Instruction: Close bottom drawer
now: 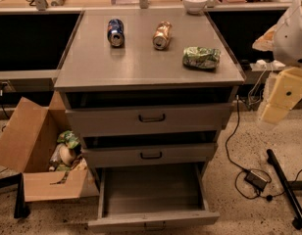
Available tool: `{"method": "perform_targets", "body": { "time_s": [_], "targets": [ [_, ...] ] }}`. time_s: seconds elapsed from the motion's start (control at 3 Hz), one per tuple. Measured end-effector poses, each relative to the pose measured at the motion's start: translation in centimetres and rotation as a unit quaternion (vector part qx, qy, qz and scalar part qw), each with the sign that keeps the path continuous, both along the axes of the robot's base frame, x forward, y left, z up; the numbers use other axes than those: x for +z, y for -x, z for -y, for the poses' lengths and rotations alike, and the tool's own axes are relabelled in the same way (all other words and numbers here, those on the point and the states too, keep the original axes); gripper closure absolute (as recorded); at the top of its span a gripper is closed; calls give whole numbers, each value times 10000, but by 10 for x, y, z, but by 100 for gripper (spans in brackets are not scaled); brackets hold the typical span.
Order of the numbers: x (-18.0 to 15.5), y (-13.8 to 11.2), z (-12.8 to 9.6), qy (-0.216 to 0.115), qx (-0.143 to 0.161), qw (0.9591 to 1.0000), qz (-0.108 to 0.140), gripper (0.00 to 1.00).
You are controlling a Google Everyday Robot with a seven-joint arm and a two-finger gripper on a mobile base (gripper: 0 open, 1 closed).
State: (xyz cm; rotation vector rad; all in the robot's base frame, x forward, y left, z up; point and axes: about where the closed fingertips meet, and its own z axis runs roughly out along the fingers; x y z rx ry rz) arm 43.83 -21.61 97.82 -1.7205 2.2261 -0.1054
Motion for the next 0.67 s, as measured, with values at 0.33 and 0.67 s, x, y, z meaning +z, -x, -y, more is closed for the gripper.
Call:
{"method": "perform_targets", "body": {
  "time_s": [0.33, 0.67],
  "targets": [
    [0, 0, 0, 0, 0, 10000, 0, 0],
    [-16, -1, -8, 15, 262, 9997, -10, 0]
  ]
}}
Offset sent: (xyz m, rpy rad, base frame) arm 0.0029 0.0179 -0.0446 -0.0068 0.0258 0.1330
